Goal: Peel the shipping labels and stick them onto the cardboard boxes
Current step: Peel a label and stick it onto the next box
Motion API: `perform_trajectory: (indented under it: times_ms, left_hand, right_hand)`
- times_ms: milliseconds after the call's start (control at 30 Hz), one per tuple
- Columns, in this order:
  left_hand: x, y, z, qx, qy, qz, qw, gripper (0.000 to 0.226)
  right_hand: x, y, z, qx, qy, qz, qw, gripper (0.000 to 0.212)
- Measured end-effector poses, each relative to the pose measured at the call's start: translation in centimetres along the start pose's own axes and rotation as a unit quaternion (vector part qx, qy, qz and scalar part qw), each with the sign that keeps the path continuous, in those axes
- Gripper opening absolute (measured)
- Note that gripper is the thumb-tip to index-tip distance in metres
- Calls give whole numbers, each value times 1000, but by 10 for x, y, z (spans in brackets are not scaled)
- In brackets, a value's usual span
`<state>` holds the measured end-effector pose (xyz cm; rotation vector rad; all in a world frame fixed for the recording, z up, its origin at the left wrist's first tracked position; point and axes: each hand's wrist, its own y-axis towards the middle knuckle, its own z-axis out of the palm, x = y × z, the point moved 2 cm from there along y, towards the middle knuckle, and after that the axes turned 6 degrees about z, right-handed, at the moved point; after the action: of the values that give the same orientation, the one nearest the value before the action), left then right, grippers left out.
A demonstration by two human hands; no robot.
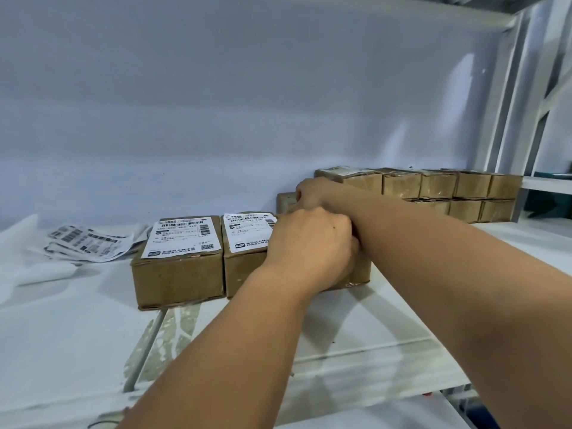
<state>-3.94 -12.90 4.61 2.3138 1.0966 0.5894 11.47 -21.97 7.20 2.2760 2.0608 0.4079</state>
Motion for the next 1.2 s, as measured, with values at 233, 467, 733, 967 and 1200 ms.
perform_trajectory:
  times_ms: [233,467,733,967,1200]
  left_hand:
    - [0,3,4,-29,21,27,999,26]
    - [1,2,9,-44,7,7,999,26]
    - [1,-2,3,-99,36,3,994,23]
    - [-10,-26,-4,-127,84,73,986,23]
    - [-13,-43,0,-22,94,81,992,47]
  right_hand:
    - [-16,-3,-10,-111,211,6,971,41]
    - [-34,-59,-52,-256,441,-31,860,28]
    - [-87,-147,-46,-282,361,76,885,36]
    - [-100,-183,-3,-213,270,141,928,33]
    - [-99,-188,3,-174,344,95,918,45]
